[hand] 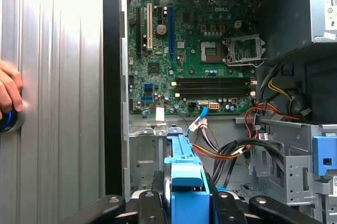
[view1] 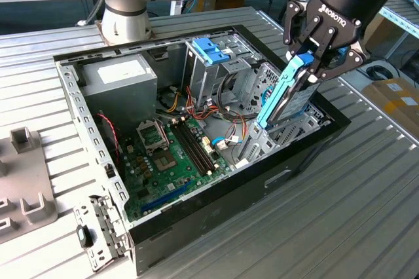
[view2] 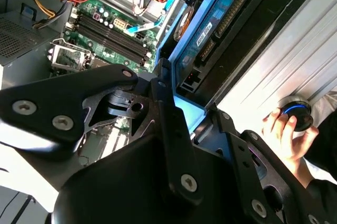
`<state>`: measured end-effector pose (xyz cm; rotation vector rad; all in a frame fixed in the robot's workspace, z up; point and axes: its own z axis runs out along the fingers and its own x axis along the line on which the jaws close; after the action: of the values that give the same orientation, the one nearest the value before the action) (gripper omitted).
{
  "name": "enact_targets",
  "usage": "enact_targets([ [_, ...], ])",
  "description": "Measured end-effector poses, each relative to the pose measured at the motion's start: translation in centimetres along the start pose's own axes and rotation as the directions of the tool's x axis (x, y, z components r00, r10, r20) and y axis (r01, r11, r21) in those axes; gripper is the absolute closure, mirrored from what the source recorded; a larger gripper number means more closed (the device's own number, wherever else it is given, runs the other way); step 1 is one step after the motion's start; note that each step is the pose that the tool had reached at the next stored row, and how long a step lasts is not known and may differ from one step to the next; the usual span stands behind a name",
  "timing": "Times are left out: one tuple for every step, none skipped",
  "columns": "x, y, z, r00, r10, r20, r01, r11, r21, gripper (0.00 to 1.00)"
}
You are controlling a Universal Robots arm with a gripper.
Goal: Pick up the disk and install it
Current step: 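Pick up the disk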
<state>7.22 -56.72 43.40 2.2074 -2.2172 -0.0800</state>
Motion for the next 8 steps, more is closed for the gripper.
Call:
enact_targets([
  [0.01, 0.00, 0.09, 1.0000, 0.000, 0.0004, 0.000, 1.0000, 0.0000, 0.63],
  [0.01, -0.01, 0.14, 1.0000, 0.000, 0.0003, 0.000, 1.0000, 0.0000, 0.63],
  [0.01, -0.01, 0.19, 1.0000, 0.000, 0.0002, 0.000, 1.0000, 0.0000, 0.63],
  [0.01, -0.01, 0.24, 1.0000, 0.000, 0.0002, 0.000, 1.0000, 0.0000, 0.63],
  [0.01, -0.01, 0.32, 1.0000, 0.000, 0.0004, 0.000, 1.0000, 0.0000, 0.63],
  [0.01, -0.01, 0.36, 1.0000, 0.000, 0.0003, 0.000, 1.0000, 0.0000, 0.63],
  [0.02, -0.02, 0.44, 1.0000, 0.000, 0.0002, 0.000, 1.0000, 0.0000, 0.63],
  [0.02, -0.02, 0.50, 1.0000, 0.000, 0.0004, 0.000, 1.0000, 0.0000, 0.63],
])
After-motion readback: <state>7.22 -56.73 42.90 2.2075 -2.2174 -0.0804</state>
